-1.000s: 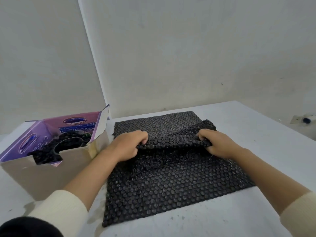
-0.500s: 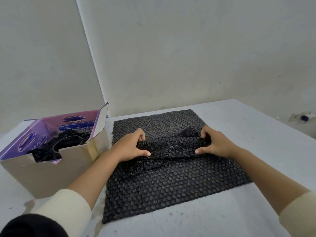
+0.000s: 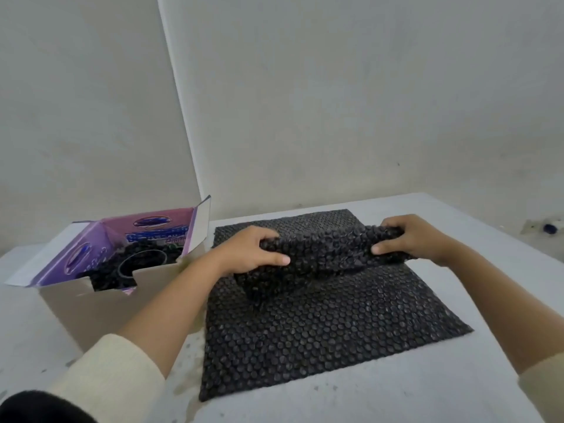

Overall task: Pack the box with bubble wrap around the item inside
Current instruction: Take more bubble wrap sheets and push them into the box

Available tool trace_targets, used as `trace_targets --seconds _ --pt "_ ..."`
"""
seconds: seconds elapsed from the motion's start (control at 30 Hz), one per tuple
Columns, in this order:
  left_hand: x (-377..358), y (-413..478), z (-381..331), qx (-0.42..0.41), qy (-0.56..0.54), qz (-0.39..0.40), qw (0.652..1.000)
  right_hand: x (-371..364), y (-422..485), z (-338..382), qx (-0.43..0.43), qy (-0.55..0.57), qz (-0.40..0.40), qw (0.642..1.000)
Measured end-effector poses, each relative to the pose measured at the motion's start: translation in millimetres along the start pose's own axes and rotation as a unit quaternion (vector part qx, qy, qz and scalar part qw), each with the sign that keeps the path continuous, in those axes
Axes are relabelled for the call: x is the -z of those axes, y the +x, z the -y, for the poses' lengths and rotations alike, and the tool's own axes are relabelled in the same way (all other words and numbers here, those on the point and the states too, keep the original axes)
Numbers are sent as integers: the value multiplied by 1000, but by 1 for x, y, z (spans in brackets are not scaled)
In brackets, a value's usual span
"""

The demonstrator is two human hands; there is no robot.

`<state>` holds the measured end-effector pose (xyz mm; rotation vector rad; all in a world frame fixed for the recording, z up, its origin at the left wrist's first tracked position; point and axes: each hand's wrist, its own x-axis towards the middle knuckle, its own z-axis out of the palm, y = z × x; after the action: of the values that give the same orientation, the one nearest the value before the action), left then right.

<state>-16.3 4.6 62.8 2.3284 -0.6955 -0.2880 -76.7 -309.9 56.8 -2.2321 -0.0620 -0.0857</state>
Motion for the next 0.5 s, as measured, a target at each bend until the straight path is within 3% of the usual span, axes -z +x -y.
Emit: trace_targets --seconds 0.13,0.3,0.4,0.5 --pt "30 -20 -38 -69 -46 -29 996 21 -4 37 25 44 -43 998" --pt "96 -55 -59 -131 -26 -122 983 18 5 110 104 117 -69 985" --pt "147 -74 -41 -117 36 -201 972 -6 26 161 147 153 -51 976" --pt "183 -89 -1 -50 108 -290 950 -47 51 205 166 158 0 973"
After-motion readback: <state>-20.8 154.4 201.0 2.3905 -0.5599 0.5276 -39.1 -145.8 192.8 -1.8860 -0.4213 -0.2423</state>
